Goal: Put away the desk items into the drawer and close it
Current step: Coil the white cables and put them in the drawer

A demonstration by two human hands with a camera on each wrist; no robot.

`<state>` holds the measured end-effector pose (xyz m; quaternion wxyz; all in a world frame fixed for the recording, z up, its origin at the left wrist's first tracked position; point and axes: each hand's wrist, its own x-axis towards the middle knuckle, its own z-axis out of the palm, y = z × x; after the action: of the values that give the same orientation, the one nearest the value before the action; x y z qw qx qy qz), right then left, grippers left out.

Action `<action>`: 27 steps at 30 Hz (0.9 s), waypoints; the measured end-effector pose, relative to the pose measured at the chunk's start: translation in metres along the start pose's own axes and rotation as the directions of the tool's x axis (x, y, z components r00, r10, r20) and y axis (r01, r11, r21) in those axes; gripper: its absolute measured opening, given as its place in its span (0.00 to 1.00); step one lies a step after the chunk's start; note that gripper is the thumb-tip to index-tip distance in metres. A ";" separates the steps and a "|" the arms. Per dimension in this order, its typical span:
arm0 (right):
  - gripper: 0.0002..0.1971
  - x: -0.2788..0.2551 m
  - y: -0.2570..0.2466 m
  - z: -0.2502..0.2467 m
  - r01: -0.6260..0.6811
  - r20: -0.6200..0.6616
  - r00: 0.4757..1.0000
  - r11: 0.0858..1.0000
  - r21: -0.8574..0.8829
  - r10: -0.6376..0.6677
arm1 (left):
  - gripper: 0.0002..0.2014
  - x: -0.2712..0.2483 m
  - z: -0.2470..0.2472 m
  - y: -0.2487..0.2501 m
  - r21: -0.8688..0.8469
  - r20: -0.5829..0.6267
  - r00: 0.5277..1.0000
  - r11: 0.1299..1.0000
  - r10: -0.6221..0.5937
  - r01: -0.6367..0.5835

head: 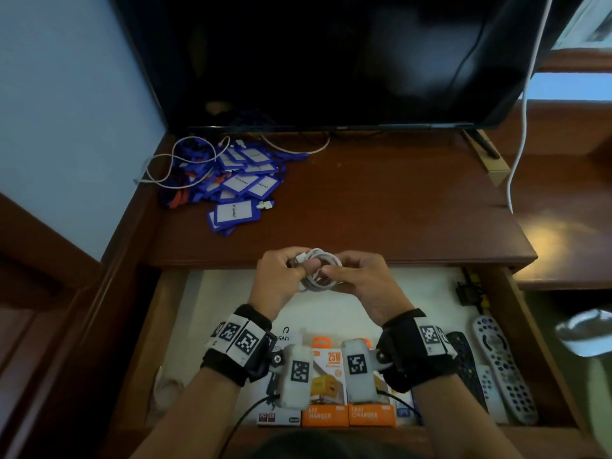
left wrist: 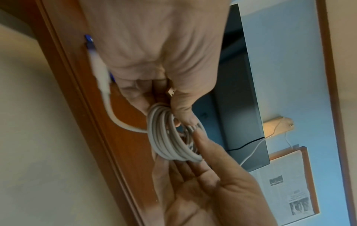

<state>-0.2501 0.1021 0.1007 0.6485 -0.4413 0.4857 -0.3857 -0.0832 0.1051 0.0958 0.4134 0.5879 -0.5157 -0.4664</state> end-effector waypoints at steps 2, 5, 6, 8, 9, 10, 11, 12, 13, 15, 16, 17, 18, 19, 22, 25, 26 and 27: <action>0.14 0.001 0.001 0.001 -0.016 0.001 1.000 0.999 0.044 0.016 | 0.10 -0.001 -0.001 -0.004 0.013 0.000 1.000 1.000 0.021 -0.021; 0.18 0.003 0.004 0.003 -0.032 0.007 0.999 0.993 0.113 0.031 | 0.10 -0.001 -0.003 -0.006 0.011 -0.004 1.000 1.000 0.025 -0.025; 0.18 0.002 0.004 0.004 -0.042 0.017 0.999 0.988 0.146 0.040 | 0.10 0.000 -0.003 -0.007 0.013 -0.010 1.000 1.000 0.028 -0.028; 0.20 0.002 0.005 0.005 -0.070 0.051 0.997 0.970 0.233 0.060 | 0.10 0.000 -0.001 -0.007 0.019 -0.020 0.999 0.999 0.041 -0.041; 0.21 0.002 0.004 0.006 -0.082 0.075 0.995 0.956 0.283 0.063 | 0.10 -0.001 0.000 -0.007 0.028 -0.015 0.999 0.998 0.052 -0.051; 0.21 0.002 0.004 0.006 -0.091 0.098 0.993 0.940 0.329 0.062 | 0.10 -0.002 0.001 -0.008 0.037 -0.007 0.998 0.997 0.063 -0.063; 0.21 0.001 0.004 0.007 -0.097 0.121 0.991 0.927 0.362 0.056 | 0.10 -0.003 0.002 -0.008 0.042 0.002 0.997 0.996 0.076 -0.077; 0.22 0.000 0.003 0.007 -0.102 0.142 0.989 0.918 0.382 0.051 | 0.10 -0.004 0.003 -0.009 0.047 0.009 0.996 0.995 0.088 -0.089; 0.22 -0.001 0.003 0.007 -0.111 0.162 0.986 0.911 0.398 0.049 | 0.10 -0.004 0.003 -0.010 0.055 0.016 0.995 0.994 0.098 -0.098; 0.22 -0.005 -0.001 0.009 -0.135 0.199 0.978 0.897 0.421 0.054 | 0.09 -0.004 0.001 -0.011 0.064 0.022 0.993 0.991 0.112 -0.114; 0.20 -0.006 -0.002 0.010 -0.146 0.209 0.976 0.894 0.423 0.060 | 0.09 -0.003 0.000 -0.012 0.063 0.018 0.993 0.991 0.117 -0.118; 0.19 -0.007 -0.004 0.011 -0.152 0.204 0.976 0.896 0.416 0.070 | 0.09 -0.003 0.000 -0.013 0.069 0.010 0.993 0.991 0.117 -0.118; 0.18 -0.007 -0.005 0.012 -0.149 0.185 0.980 0.903 0.402 0.080 | 0.09 -0.003 -0.001 -0.012 0.087 0.003 0.993 0.989 0.118 -0.117; 0.18 -0.008 -0.005 0.013 -0.143 0.161 0.983 0.912 0.384 0.086 | 0.08 -0.003 -0.001 -0.011 0.107 -0.004 0.992 0.987 0.123 -0.122; 0.19 -0.008 -0.006 0.013 -0.111 0.085 0.993 0.939 0.325 0.088 | 0.06 -0.002 -0.003 -0.003 0.128 -0.039 0.988 0.982 0.146 -0.140; 0.19 -0.009 -0.007 0.017 -0.070 0.001 0.997 0.979 0.190 0.071 | 0.05 -0.004 -0.003 0.004 0.150 -0.084 0.983 0.977 0.165 -0.151; 0.18 -0.009 -0.007 0.019 -0.063 -0.025 0.997 0.988 0.143 0.068 | 0.03 -0.005 -0.003 0.005 0.178 -0.096 0.978 0.970 0.187 -0.168; 0.18 -0.008 -0.007 0.021 -0.060 -0.057 0.996 0.993 0.106 0.066 | 0.02 -0.006 -0.003 0.006 0.206 -0.112 0.971 0.961 0.211 -0.185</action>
<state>-0.2318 0.1117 0.1127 0.6676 -0.3793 0.4979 -0.4031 -0.0820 0.1105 0.1028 0.4320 0.6006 -0.5864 -0.3299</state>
